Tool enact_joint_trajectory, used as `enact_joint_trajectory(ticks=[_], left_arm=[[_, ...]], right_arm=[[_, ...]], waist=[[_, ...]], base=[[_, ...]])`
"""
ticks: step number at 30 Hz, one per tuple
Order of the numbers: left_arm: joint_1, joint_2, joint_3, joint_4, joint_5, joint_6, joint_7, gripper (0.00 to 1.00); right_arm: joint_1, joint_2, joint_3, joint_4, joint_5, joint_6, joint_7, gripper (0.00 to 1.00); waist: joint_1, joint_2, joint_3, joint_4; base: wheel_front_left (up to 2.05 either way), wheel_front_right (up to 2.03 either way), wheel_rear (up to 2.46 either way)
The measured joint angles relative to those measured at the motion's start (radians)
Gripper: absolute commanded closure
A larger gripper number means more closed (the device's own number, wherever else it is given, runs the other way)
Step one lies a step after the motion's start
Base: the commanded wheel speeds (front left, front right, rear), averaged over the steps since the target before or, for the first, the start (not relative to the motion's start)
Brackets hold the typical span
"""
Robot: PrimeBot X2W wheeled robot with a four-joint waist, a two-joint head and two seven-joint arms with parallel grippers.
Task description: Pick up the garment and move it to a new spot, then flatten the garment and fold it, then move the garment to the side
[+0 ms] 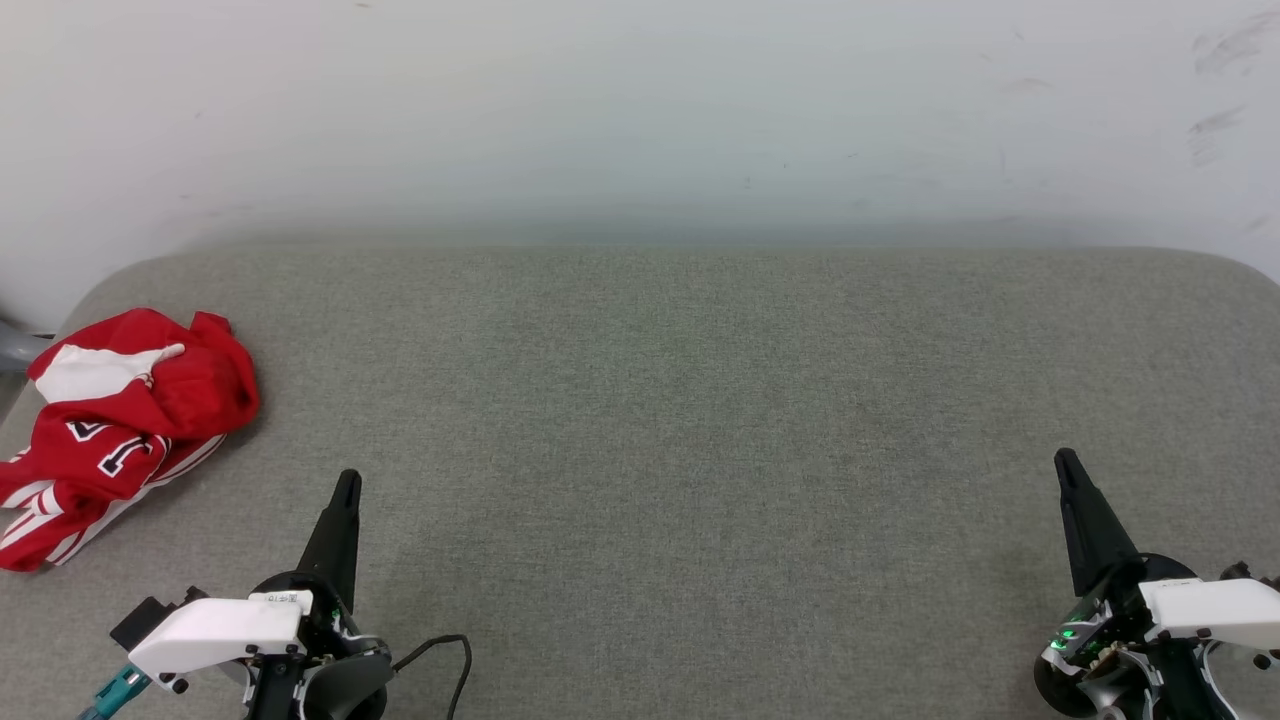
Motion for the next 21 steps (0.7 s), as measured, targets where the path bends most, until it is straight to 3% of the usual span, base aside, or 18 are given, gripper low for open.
enact_joint_trajectory(ticks=[21], left_arm=[[0.0,0.0,-0.001,0.0,0.0,0.0,0.0,1.0]], right_arm=[[0.0,0.0,0.0,0.0,0.0,0.0,0.0,1.0]], waist=[[0.0,0.0,0.0,0.0]], base=[[0.0,0.0,0.0]])
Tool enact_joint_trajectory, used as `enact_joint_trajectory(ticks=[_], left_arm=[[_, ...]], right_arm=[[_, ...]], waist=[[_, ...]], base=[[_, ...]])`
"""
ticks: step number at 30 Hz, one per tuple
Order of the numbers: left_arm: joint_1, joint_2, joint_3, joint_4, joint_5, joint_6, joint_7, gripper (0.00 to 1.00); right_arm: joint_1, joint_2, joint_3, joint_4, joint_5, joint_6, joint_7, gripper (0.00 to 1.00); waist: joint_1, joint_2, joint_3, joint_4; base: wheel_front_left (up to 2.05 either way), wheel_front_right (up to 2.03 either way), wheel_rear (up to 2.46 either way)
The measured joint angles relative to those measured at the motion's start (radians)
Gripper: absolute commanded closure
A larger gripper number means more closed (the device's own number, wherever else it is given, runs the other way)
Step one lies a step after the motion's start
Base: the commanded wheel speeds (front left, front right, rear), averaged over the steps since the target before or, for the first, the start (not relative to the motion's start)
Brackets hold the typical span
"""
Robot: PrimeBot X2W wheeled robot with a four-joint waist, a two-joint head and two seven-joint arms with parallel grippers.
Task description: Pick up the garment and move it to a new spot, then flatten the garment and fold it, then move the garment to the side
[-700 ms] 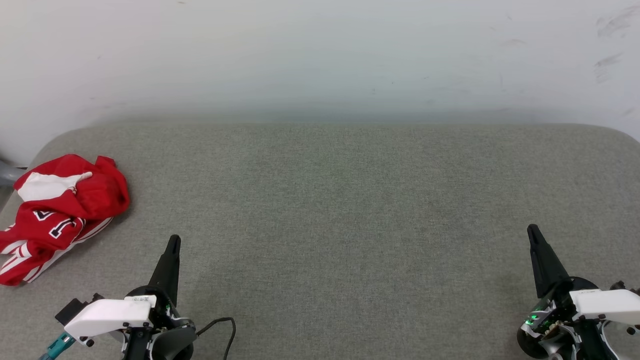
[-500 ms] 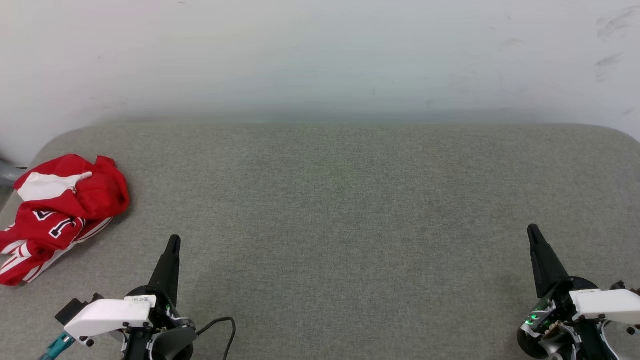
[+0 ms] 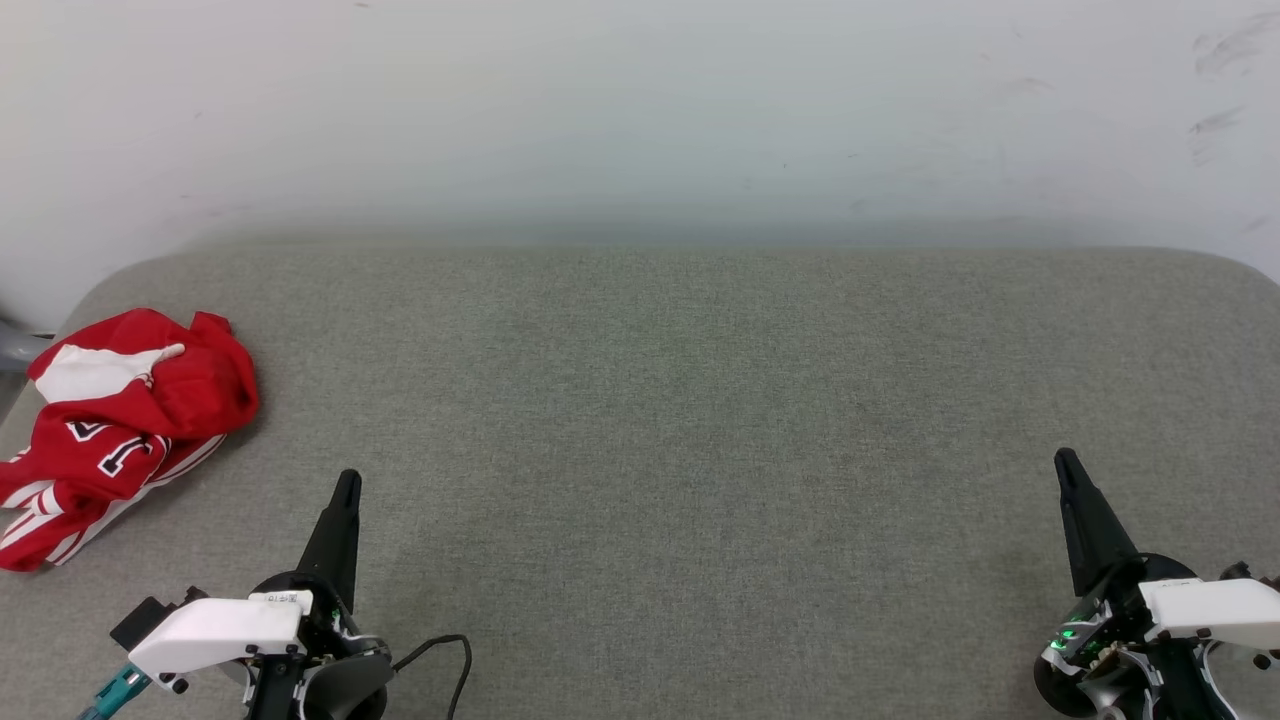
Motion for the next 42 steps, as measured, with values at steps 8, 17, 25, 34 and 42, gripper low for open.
enact_joint_trajectory(ticks=[8,17,25,34,42], left_arm=[[0.0,0.0,0.0,0.0,0.0,0.0,0.0,1.0],[0.0,0.0,0.001,0.0,0.0,0.0,0.0,1.0],[0.0,0.0,0.0,0.0,0.0,0.0,0.0,1.0],[0.046,-0.005,-0.007,0.043,0.002,0.0,-0.011,0.0],[0.046,-0.005,0.012,0.022,0.096,0.0,-0.05,0.0]], right_arm=[[0.0,0.0,0.0,0.0,0.0,0.0,0.0,1.0],[0.0,0.0,0.0,0.0,0.0,0.0,0.0,1.0],[0.0,0.0,0.0,0.0,0.0,0.0,0.0,1.0],[0.049,0.001,0.004,0.044,0.0,0.0,-0.01,0.0],[0.048,0.001,0.002,0.023,-0.113,0.0,-0.048,0.0]], waist=[[0.0,0.0,0.0,0.0],[0.0,0.0,0.0,0.0],[0.0,0.0,0.0,0.0],[0.0,0.0,0.001,0.0],[0.0,0.0,0.003,0.0]], base=[[0.0,0.0,0.0],[0.0,0.0,0.0],[0.0,0.0,0.0],[0.0,0.0,0.0],[0.0,0.0,0.0]])
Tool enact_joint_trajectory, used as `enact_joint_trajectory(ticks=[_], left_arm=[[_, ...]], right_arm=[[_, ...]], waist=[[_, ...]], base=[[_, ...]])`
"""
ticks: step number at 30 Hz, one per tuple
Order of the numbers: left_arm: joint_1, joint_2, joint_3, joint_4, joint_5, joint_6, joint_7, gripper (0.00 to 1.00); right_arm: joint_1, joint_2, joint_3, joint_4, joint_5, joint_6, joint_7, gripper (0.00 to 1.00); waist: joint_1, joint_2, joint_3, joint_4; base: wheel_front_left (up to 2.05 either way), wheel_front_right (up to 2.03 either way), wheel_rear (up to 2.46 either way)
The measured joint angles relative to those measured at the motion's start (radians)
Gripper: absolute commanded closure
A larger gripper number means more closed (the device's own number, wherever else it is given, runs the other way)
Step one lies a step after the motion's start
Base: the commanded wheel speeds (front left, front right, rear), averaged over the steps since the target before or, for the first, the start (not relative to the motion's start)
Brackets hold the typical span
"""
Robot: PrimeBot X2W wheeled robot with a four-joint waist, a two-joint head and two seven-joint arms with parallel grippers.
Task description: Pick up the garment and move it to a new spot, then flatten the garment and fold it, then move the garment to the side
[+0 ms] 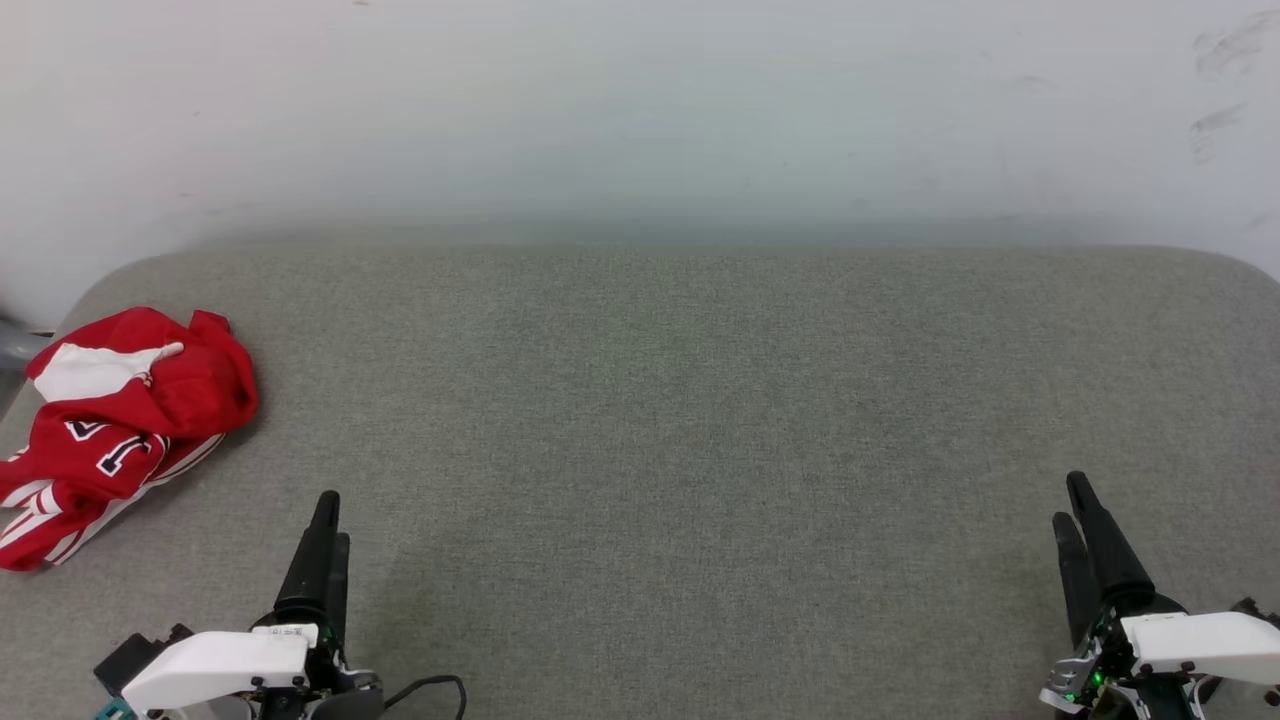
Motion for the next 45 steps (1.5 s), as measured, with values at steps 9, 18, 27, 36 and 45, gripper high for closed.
enact_joint_trajectory(ticks=[9,18,27,36,45], left_arm=[[0.0,0.0,0.003,-0.052,0.199,0.037,-0.041,0.0],[0.0,0.0,-0.03,-0.088,0.407,0.088,-0.077,0.0],[0.001,0.002,-0.059,-0.1,0.596,0.128,-0.11,0.0],[0.007,0.014,-0.091,-0.105,0.732,0.158,-0.139,0.0],[0.011,0.034,-0.124,-0.115,0.852,0.188,-0.167,0.0]], right_arm=[[-0.001,0.0,0.002,-0.051,-0.206,0.0,-0.041,0.0],[0.0,0.0,0.034,-0.098,-0.438,0.0,-0.078,0.0],[0.001,0.0,0.056,-0.114,-0.628,0.0,-0.111,0.0],[0.011,0.0,0.065,-0.118,-0.771,0.0,-0.141,0.0],[0.016,0.0,0.074,-0.131,-0.904,0.0,-0.169,0.0]], waist=[[0.0001,0.0,0.003,0.001],[0.0,0.0,0.006,0.005],[0.0,0.0,0.01,0.01],[0.0,0.0,0.012,0.013],[0.0,0.0,0.013,0.016]], base=[[0.0,0.0,0.0],[0.0,0.0,0.0],[0.0,0.0,0.0],[0.0,0.0,0.0],[0.0,0.0,0.0]])
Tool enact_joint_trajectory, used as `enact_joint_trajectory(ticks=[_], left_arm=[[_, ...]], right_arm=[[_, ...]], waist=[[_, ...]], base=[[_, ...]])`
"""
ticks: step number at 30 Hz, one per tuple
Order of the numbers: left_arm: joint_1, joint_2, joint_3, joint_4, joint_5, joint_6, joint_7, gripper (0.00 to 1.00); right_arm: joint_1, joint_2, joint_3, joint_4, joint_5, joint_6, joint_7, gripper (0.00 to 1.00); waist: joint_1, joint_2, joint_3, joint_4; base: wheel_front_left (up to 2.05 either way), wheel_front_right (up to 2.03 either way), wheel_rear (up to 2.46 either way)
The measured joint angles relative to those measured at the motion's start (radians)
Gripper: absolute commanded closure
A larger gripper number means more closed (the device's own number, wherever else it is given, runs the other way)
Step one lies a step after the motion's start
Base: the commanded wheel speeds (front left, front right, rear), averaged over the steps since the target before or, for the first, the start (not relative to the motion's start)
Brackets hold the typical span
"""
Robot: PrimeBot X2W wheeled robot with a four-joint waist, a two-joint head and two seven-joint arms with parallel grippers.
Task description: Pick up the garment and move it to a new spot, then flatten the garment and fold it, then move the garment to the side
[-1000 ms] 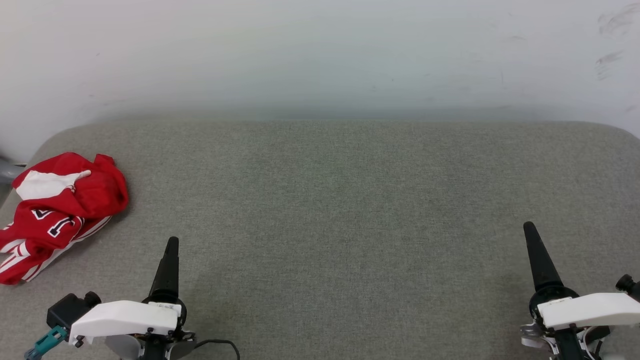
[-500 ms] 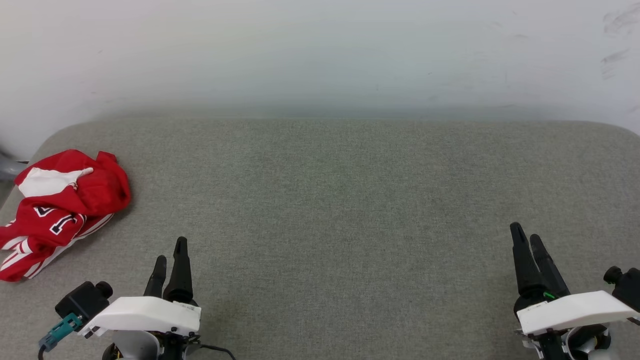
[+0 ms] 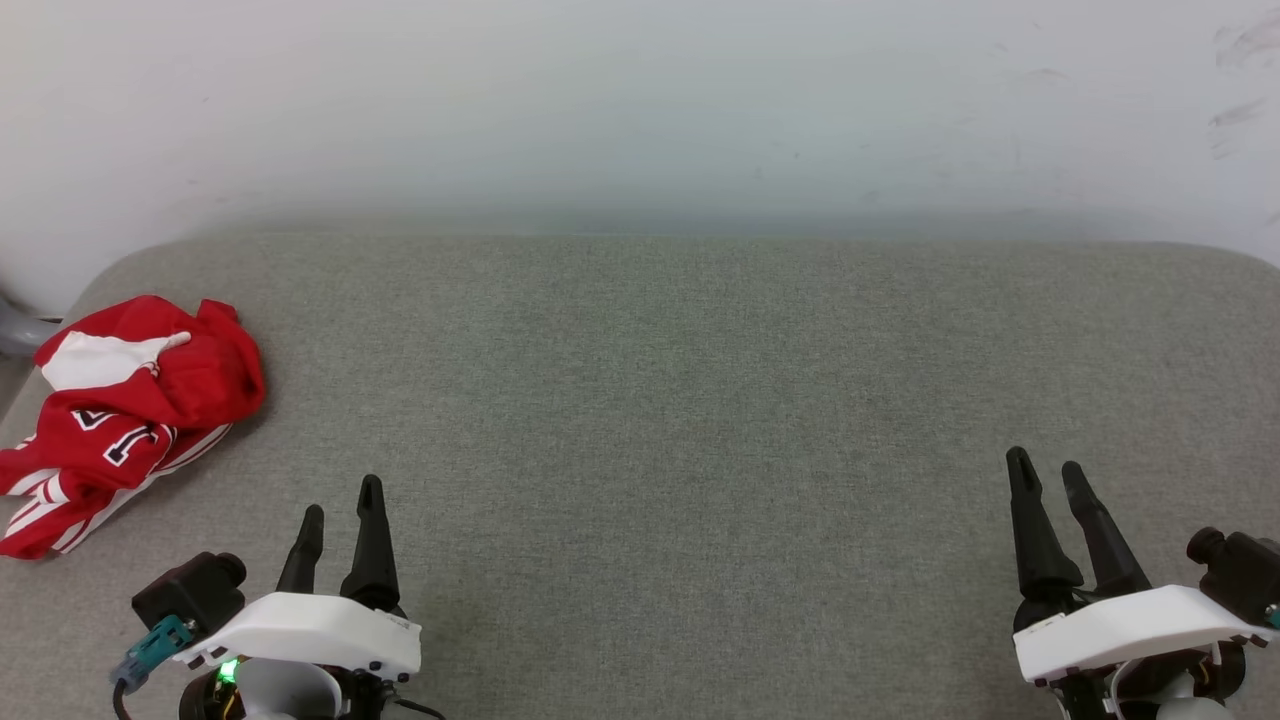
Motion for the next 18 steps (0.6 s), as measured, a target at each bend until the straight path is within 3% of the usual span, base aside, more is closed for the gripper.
enact_joint_trajectory(ticks=[18], left_arm=[[0.005,0.021,-0.059,-0.016,0.2,0.047,-0.051,0.0]], right_arm=[[0.009,0.0,0.007,-0.011,-0.224,0.0,-0.048,0.0]], waist=[[0.0,0.0,-0.003,0.005]], base=[[0.0,0.0,0.0]])
